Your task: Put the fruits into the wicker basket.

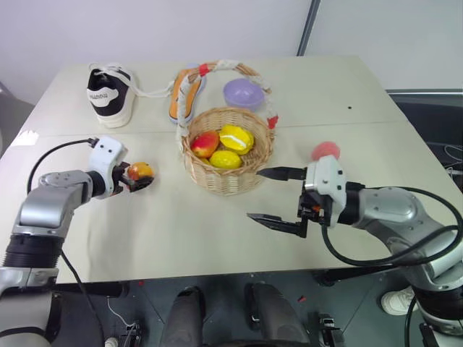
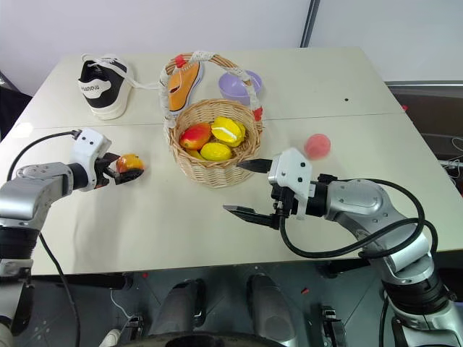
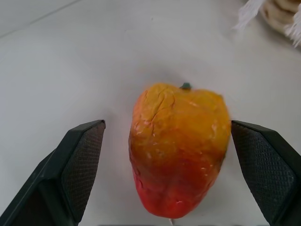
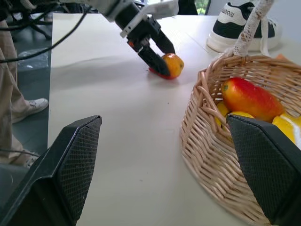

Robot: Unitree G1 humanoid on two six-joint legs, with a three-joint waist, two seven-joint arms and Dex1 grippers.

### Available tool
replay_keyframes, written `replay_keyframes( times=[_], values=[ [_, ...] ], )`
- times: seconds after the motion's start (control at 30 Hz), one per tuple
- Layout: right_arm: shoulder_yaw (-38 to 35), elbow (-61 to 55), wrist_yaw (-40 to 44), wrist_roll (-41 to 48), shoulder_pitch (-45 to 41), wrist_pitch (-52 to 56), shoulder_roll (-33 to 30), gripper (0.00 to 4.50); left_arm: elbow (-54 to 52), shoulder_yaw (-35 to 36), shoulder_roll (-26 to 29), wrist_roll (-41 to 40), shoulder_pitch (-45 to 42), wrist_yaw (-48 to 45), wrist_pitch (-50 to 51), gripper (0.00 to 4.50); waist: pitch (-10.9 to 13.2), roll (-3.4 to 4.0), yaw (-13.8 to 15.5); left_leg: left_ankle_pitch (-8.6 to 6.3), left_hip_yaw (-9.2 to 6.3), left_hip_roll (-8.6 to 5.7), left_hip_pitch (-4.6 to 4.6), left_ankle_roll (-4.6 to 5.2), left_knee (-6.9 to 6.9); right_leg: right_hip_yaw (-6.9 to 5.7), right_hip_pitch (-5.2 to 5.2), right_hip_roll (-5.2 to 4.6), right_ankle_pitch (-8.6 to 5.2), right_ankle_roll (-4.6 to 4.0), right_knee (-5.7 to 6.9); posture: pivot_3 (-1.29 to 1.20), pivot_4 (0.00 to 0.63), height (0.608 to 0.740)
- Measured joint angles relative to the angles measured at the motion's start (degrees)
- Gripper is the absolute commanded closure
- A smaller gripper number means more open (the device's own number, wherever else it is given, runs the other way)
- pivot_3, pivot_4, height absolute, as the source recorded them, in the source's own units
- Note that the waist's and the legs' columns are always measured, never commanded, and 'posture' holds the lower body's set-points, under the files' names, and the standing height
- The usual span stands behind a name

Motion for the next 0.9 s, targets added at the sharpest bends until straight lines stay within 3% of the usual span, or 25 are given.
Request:
replay_keyframes(
  times=[0.07, 0.13, 0.33, 0.57, 0.67, 0.8, 0.9],
  values=[
    [0.2, 0.3, 0.0, -0.5, -0.2, -0.2, 0.3, 0.00, 0.9, -0.3, -0.3, 0.7, -0.5, -0.1, 0.1, 0.85, 0.0, -0.01, -0.1, 0.00, 0.00, 0.00, 0.00, 0.00, 0.00, 0.00, 0.00, 0.00, 0.04, 0.06, 0.00, 0.00, 0.150, 0.740],
    [0.2, 0.5, 0.0, -1.1, -0.4, -0.3, 0.4, 0.00, 1.6, -0.3, -0.3, 1.3, -0.7, 0.1, 0.1, 1.90, 0.0, -0.01, -0.2, 0.00, 0.00, 0.00, 0.01, 0.00, 0.00, 0.00, 0.00, 0.00, 0.05, 0.06, 0.02, 0.00, 0.150, 0.740],
    [0.2, 0.7, 0.0, -1.9, -0.6, -0.5, 0.5, 0.00, -0.7, 3.5, 0.5, 0.1, 0.8, -0.3, 0.3, 1.90, 0.0, -0.02, -0.3, 0.00, -0.01, 0.01, 0.00, 0.00, -0.01, 0.00, -0.01, 0.00, 0.06, 0.06, 0.02, 0.00, 0.150, 0.740],
    [-2.9, 3.7, 1.0, -2.7, -0.7, -1.6, -1.7, 0.00, -22.1, 15.7, 3.4, -12.9, 6.0, -6.2, 5.7, 1.90, 0.0, -0.05, 0.6, 0.00, 0.00, -0.03, -0.02, 0.00, 0.05, 0.00, 0.01, -0.09, -0.03, -0.09, 0.01, 0.00, 0.150, 0.740],
    [-6.3, 7.8, 1.6, -3.3, -0.9, -2.5, -3.1, 0.00, -32.4, 11.0, -1.5, -17.6, 0.9, -3.9, 10.1, 1.90, 0.0, -0.06, 1.8, 0.00, 0.01, -0.12, 0.00, -0.01, 0.18, 0.01, 0.20, -0.14, -0.05, -0.05, -0.05, 0.00, 0.150, 0.740],
    [-8.9, 11.7, 0.3, -4.1, -0.2, -2.8, -2.8, 0.00, -31.1, 1.5, -10.9, -15.1, -7.6, 4.9, 13.8, 1.90, 0.0, -0.07, 1.0, 0.00, 0.01, -0.09, 0.08, 0.02, 0.19, 0.17, 0.22, 0.03, 0.08, 0.26, 0.04, 0.00, 0.150, 0.740],
    [-11.6, 17.6, -5.5, -6.9, -1.3, -2.9, -1.2, 0.00, -27.0, -5.5, -16.4, -11.2, -10.9, 8.3, 12.9, 0.80, 0.0, -0.06, 1.2, 0.00, 0.00, -0.10, 0.10, 0.02, 0.15, 0.17, 0.21, 0.05, 0.09, 0.26, 0.05, 0.00, 0.150, 0.740]
  ],
)
